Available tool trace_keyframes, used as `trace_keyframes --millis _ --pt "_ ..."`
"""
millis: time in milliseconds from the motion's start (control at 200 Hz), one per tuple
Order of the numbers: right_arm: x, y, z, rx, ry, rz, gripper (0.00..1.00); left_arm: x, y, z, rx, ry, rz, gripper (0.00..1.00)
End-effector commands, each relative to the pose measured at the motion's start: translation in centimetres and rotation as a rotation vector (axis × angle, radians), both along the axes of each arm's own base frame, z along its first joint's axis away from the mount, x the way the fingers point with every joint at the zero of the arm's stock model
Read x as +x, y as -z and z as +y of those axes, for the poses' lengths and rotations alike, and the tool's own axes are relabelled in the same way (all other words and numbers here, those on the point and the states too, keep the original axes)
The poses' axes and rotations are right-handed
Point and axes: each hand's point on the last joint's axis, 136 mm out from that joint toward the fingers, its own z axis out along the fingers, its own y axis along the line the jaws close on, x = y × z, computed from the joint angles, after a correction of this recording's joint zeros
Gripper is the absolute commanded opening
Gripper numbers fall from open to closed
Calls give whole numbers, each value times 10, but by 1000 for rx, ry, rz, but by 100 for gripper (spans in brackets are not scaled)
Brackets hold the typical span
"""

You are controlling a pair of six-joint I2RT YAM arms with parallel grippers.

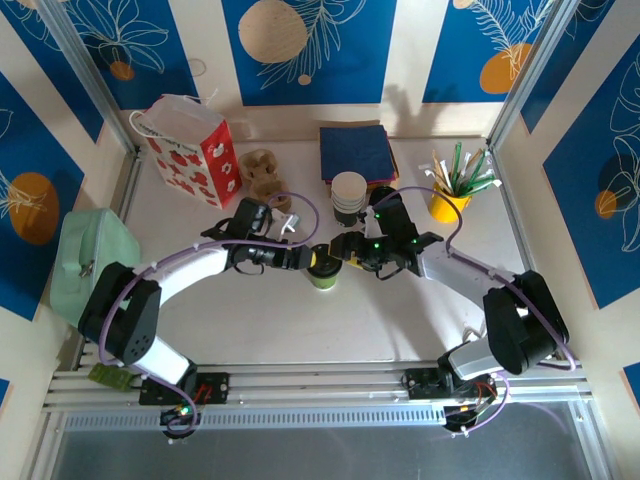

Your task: Pack the takeout coffee

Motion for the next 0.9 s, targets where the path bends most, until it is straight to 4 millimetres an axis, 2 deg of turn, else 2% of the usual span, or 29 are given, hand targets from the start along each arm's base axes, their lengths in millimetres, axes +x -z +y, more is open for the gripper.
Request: trace_keyframes --millis 0,90,385,590,690,895 --pt "6 -7 4 17 -17 -14 67 -2 6 -1 17 17 -10 62" --pt "6 -3 3 11 -15 2 67 -1 10 3 57 8 -6 62" --pt "3 13 -6 5 26 72 66 3 1 0 40 11 -18 61" --pt "-3 21 -11 -1 36 98 65 3 2 -1 38 10 -12 60" --pt "-8 27 -12 -3 37 112 65 3 6 0 47 13 -11 60" --pt "-14 44 -18 -24 50 142 65 3 27 6 109 10 4 59"
